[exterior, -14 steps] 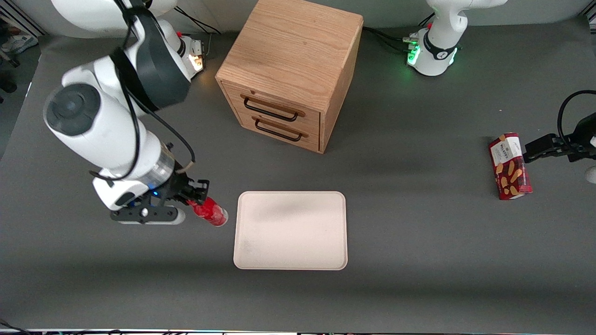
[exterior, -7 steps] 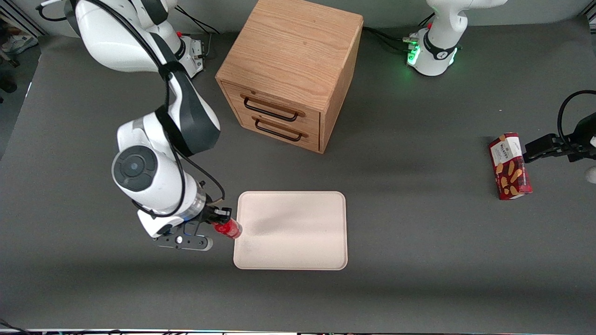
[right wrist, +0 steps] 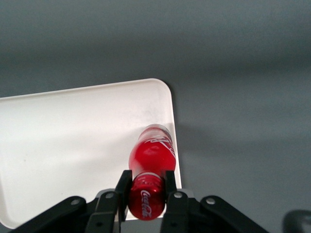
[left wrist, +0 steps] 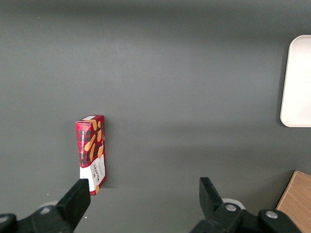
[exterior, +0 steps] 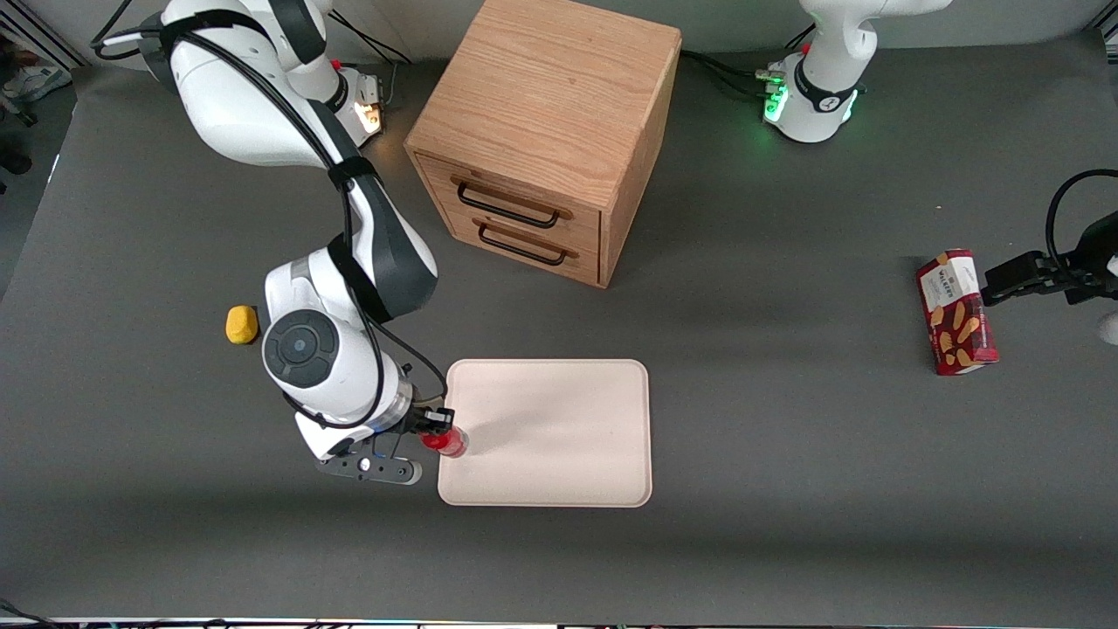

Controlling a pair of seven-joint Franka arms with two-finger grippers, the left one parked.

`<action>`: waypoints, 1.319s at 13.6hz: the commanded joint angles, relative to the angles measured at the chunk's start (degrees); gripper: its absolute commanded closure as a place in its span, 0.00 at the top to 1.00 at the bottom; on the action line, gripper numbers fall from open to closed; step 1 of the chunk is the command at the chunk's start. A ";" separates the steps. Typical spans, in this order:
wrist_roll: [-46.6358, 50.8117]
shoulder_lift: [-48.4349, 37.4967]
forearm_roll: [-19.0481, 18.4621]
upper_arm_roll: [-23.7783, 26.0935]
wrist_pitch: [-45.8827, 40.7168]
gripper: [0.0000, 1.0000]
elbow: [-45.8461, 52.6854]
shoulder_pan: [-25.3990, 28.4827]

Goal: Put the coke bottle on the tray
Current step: 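Lower the bottle onto the tray and open the right gripper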

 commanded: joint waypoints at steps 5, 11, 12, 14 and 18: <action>5.76 1.20 1.26 -0.39 0.87 0.00 -0.15 2.13; 5.68 1.90 1.26 -0.39 1.31 0.00 -0.23 2.13; 5.68 2.34 1.26 -0.39 1.66 0.00 -0.23 2.13; 5.68 2.43 1.26 -0.39 2.80 0.00 -1.19 2.13; 5.77 2.35 1.17 -0.39 2.89 0.78 -1.73 2.13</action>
